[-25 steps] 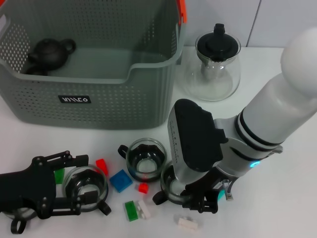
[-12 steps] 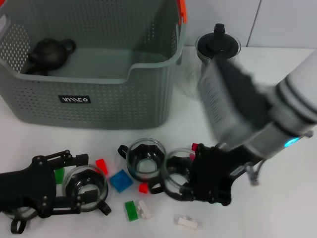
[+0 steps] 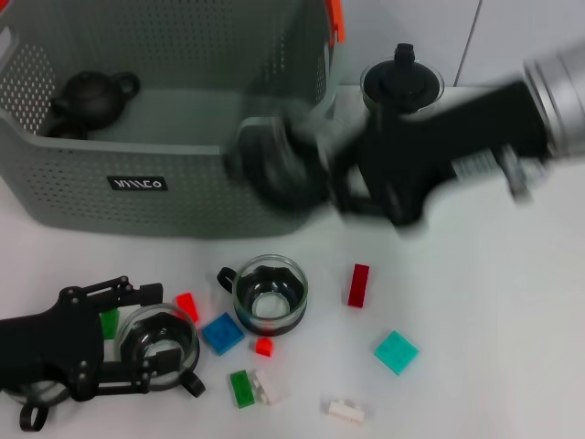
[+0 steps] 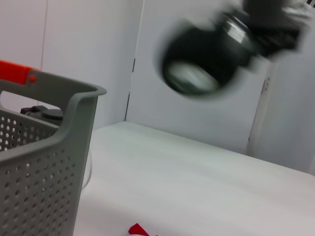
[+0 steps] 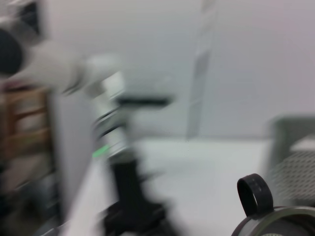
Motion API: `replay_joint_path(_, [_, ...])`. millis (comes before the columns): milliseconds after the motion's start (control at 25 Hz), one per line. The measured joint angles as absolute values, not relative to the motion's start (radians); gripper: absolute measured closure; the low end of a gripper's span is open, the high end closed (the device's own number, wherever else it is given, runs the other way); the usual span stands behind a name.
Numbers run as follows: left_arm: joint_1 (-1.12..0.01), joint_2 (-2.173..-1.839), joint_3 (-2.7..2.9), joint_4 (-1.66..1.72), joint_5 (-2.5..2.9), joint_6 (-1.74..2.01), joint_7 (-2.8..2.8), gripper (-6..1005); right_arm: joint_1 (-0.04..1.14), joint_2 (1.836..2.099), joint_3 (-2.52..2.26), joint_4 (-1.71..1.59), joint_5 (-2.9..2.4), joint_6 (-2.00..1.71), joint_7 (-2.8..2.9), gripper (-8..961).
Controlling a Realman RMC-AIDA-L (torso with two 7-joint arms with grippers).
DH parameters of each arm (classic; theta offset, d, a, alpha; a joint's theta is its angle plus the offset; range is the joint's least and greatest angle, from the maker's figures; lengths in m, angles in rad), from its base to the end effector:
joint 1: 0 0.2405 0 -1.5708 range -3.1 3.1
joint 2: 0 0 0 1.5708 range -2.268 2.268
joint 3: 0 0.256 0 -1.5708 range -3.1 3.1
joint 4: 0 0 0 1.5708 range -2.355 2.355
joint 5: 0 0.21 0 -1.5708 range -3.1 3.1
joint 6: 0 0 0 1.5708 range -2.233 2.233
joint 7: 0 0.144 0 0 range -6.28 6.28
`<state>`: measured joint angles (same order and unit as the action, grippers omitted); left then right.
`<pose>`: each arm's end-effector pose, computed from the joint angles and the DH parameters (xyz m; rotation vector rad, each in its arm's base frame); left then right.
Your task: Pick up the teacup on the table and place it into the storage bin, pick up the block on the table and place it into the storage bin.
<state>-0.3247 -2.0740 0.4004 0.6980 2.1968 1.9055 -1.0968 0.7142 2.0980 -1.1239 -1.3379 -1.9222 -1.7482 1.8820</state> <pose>-0.3194 0.2325 0.0297 -2.7375 -0.5113 -0.7868 0.0709 0.3385 0.0255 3.0974 0.0399 -0.4481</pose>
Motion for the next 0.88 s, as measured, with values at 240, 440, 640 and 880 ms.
replay_joint_path(240, [-0.331, -2.076, 0.404, 0.698, 2.198, 1.906, -1.1, 142, 0.783, 2.1, -1.229, -1.291, -1.934, -1.306, 2.005, 894])
replay_joint_path(440, [-0.323, -2.082, 0.408, 0.697, 2.201, 1.913, -1.097, 142, 0.971, 2.098, -1.277, -1.014, -2.013, -1.055, 2.107, 894])
replay_joint_path(640, [-0.324, -2.085, 0.408, 0.695, 2.202, 1.91, -1.097, 142, 1.185, 2.099, -1.28, -0.669, -2.108, -0.794, 2.172, 895])
replay_joint_path(880, [-0.33, -2.087, 0.408, 0.681, 2.203, 1.908, -1.097, 142, 1.364, 2.108, -1.286, -0.346, -2.129, -0.56, 2.174, 895])
